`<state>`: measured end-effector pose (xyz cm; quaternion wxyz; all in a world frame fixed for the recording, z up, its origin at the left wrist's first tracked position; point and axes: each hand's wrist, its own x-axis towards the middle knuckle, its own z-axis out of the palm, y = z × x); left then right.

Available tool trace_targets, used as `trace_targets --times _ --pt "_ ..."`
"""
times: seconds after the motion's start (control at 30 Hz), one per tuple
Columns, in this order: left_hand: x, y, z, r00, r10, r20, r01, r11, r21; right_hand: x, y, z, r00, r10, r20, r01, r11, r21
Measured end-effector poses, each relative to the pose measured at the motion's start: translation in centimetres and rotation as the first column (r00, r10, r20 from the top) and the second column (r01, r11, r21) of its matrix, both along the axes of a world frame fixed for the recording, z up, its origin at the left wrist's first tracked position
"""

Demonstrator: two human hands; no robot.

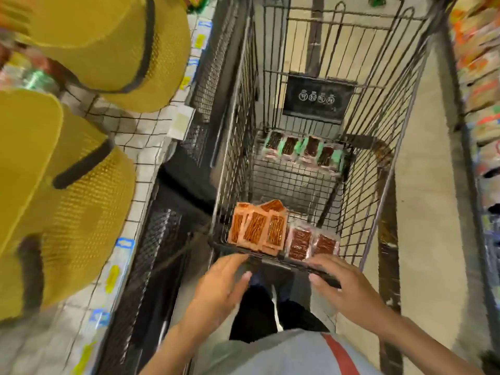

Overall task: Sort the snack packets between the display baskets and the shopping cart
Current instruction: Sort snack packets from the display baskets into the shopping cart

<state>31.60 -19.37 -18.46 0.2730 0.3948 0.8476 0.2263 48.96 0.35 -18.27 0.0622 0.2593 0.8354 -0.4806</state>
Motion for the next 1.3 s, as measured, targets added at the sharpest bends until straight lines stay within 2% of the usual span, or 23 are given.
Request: trace_targets --times 0.13,0.23,0.33,0.4,0.47,0.67,0.73,0.83,0.9,0.97,1.03,1.1,1.17,1.2,1.3 --pt "4.7 -6.0 3.3 0.972 0.234 -0.019 -0.234 0.972 0.029 -0.8 -1.8 2.7 0.988 0.127 -0.087 -0.133 0.989 -0.061" --pt "8.0 -9.6 5.5 0.898 0.440 -0.034 -0.439 0.898 0.016 -1.6 -3.8 4.3 0.956 0.260 -0.133 -0.272 0.959 -0.083" --pt "11.2 -13.1 7.5 0.812 0.575 -0.100 -0.563 0.817 0.123 -2.5 -6.3 5.6 0.913 0.370 -0.172 -0.386 0.919 -0.074" --pt "13.4 -15.4 7.8 0.710 0.699 -0.088 -0.676 0.711 0.194 -3.1 -8.3 6.3 0.884 0.422 -0.200 -0.442 0.894 -0.067" --pt "15.3 -17.5 7.8 0.604 0.796 -0.044 -0.776 0.600 0.196 -3.8 -10.5 6.8 0.855 0.461 -0.238 -0.484 0.874 -0.048" --pt "19.0 -23.5 9.8 0.359 0.925 -0.125 -0.874 0.380 0.303 -6.8 -18.6 9.2 0.761 0.535 -0.367 -0.583 0.812 -0.027" --pt "20.1 -25.9 11.1 0.352 0.912 -0.211 -0.850 0.406 0.335 -7.8 -21.5 10.8 0.680 0.588 -0.438 -0.646 0.763 0.023" --pt "20.6 -28.9 13.9 0.410 0.850 -0.332 -0.714 0.525 0.463 -9.2 -25.8 14.0 0.551 0.646 -0.529 -0.728 0.682 0.075" --pt "19.6 -31.1 16.0 0.432 0.790 -0.434 -0.635 0.608 0.476 -10.0 -28.5 16.4 0.474 0.655 -0.589 -0.775 0.627 0.075" --pt "18.6 -34.1 18.0 0.428 0.732 -0.530 -0.594 0.670 0.446 -11.1 -31.4 18.8 0.365 0.679 -0.637 -0.831 0.546 0.106" --pt "19.1 -37.2 19.3 0.421 0.720 -0.551 -0.573 0.682 0.454 -12.4 -34.4 20.5 0.247 0.734 -0.632 -0.872 0.453 0.185" --pt "20.6 -39.0 20.1 0.312 0.800 -0.513 -0.635 0.577 0.513 -14.2 -37.9 21.3 0.140 0.810 -0.570 -0.894 0.351 0.280" --pt "21.2 -40.1 20.0 0.172 0.833 -0.526 -0.682 0.486 0.547 -15.9 -41.7 21.3 0.012 0.902 -0.432 -0.910 0.188 0.369" --pt "21.1 -40.5 19.8 0.139 0.829 -0.541 -0.705 0.466 0.534 -16.5 -43.7 20.9 -0.055 0.947 -0.317 -0.913 0.081 0.400" --pt "20.0 -42.4 18.0 0.126 0.846 -0.518 -0.776 0.409 0.479 -17.1 -48.6 18.7 -0.232 0.971 0.055 -0.879 -0.233 0.416"
